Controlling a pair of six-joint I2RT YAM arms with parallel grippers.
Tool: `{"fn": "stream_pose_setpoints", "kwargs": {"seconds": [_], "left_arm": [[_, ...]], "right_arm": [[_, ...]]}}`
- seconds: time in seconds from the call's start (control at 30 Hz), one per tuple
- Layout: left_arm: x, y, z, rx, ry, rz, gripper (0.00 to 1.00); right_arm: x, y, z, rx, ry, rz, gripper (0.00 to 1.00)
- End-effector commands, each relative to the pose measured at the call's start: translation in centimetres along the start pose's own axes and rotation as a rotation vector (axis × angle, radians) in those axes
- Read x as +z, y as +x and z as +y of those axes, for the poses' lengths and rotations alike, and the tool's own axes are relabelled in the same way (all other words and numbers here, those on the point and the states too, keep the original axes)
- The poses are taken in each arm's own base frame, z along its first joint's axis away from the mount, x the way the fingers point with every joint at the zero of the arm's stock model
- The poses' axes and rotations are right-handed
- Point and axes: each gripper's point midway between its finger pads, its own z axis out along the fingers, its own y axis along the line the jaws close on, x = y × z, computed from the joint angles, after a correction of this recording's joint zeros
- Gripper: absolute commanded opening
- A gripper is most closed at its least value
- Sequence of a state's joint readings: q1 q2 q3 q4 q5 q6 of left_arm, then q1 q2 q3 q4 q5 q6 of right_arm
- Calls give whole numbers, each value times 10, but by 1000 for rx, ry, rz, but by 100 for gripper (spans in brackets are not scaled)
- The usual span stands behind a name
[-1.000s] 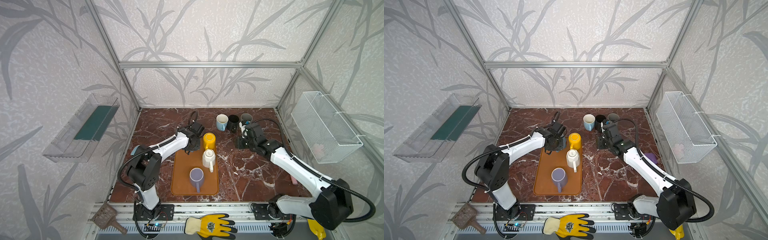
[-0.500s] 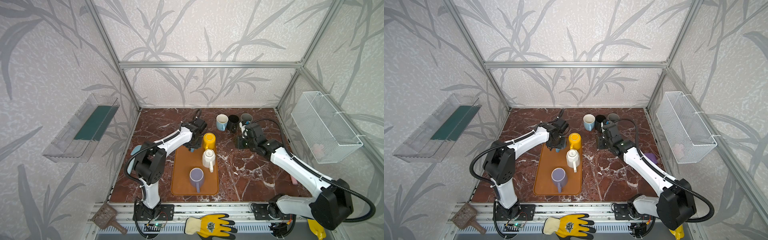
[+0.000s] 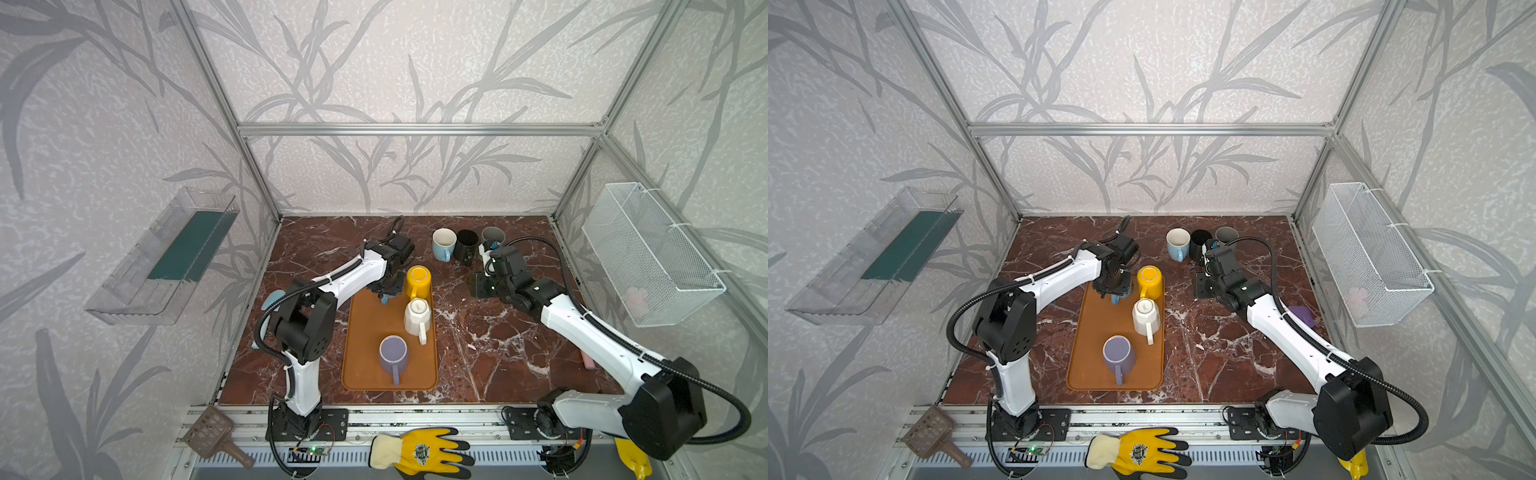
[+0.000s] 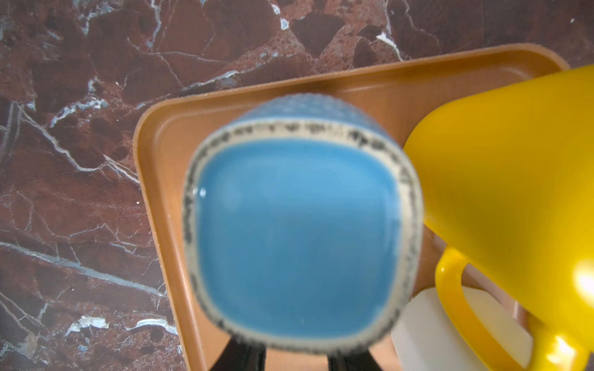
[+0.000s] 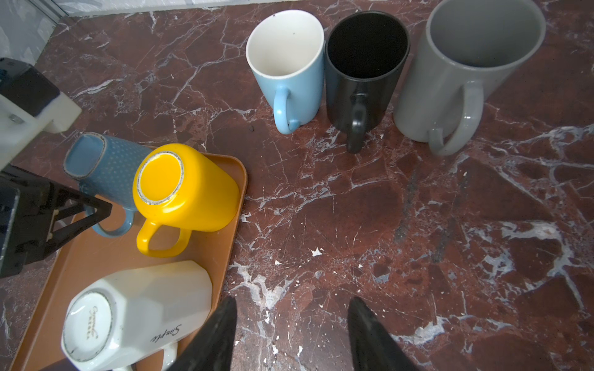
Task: Turn the mug right side up
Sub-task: 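Lower the left gripper and close it on the blue dotted mug's base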
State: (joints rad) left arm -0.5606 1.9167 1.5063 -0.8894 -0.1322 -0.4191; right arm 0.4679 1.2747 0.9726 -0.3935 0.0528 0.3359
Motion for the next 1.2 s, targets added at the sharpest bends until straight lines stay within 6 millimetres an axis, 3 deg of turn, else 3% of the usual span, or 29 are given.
{"fn": "stream_pose_setpoints", "kwargs": {"seconds": [0.0, 1.17], "left_arm": [[-2, -1, 4, 6, -11, 22, 32], [9, 4, 2, 13, 3, 67, 15]], "right_arm": [[-4, 0, -4, -14, 17, -5, 56], [-4, 1, -5, -12, 17, -4, 56]]}}
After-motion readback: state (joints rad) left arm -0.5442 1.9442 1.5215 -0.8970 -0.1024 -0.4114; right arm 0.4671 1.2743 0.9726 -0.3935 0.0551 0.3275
